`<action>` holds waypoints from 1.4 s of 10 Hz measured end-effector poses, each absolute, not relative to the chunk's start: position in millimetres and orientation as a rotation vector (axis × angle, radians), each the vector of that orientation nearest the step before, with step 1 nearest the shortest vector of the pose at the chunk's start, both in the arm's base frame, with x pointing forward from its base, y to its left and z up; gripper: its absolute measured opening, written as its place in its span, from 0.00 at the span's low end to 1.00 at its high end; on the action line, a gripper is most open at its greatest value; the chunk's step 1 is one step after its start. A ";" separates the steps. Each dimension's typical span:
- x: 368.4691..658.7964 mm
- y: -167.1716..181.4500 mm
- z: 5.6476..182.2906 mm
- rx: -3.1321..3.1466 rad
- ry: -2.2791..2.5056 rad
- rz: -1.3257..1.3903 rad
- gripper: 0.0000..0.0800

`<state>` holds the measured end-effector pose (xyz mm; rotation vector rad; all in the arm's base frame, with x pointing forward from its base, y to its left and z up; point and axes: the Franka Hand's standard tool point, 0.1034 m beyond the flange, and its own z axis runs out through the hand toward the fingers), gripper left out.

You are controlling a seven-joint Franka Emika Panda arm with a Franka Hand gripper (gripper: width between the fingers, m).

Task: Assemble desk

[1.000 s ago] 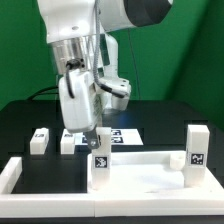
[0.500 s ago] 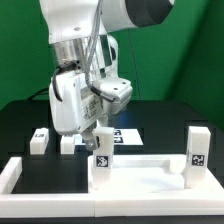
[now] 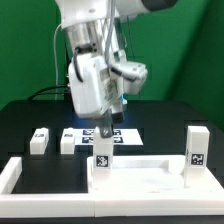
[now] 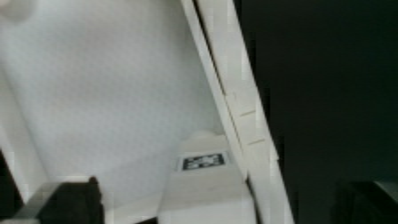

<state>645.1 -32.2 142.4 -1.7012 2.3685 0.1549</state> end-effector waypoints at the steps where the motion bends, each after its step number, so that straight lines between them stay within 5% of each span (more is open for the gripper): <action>1: 645.5 -22.3 146.9 -1.716 2.350 0.157 0.81; 7: 640.1 -11.6 136.3 -1.743 2.344 0.165 0.81; 10: 597.5 26.5 109.7 -1.822 2.347 0.248 0.81; 14: 593.2 30.0 105.3 -1.834 2.351 0.266 0.81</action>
Offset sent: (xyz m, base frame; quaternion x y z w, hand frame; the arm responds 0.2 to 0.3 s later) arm 0.0000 0.0000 0.0000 0.0000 0.0000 0.0000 1.0000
